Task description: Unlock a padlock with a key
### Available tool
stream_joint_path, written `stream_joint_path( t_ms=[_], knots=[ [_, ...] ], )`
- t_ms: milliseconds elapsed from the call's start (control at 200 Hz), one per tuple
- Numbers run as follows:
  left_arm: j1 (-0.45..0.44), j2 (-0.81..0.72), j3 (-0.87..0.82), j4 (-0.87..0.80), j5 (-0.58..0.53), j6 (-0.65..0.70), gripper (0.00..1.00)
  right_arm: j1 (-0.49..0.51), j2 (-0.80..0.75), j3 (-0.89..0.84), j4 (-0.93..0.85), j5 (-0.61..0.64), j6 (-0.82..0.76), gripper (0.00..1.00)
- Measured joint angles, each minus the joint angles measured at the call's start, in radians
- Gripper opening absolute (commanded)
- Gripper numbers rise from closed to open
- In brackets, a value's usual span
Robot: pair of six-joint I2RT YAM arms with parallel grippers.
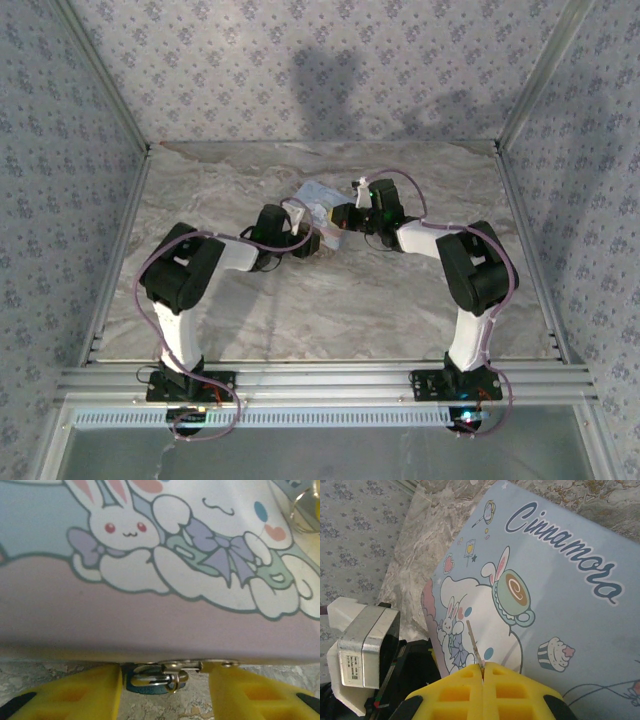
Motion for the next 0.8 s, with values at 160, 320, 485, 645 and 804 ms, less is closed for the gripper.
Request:
stream_joint_path(
  t_ms=[160,320,485,645,804],
  knots=[
    [-0.006,0.006,0.006,-0.002,0.001,-0.001,0.39,0.0,-0.004,-0.004,0.0,0.004,0.0,0.0],
    [-0.015,0.01,0.01,-0.006,0.004,-0.003,0.31,0.0,-0.007,-0.007,-0.001,0.007,0.0,0.0],
    [-0.014,0.012,0.01,-0.006,0.004,-0.009,0.24,0.0,-0.014,-0.013,-0.002,0.014,0.0,0.0],
    [-0.014,0.011,0.01,-0.006,0.004,-0.012,0.22,0.001,-0.018,-0.013,-0.008,0.016,-0.003,0.0],
    [-0.016,0.008,0.007,-0.006,0.006,-0.029,0.22,0.003,-0.037,-0.028,-0.018,0.022,-0.016,0.0]
  ],
)
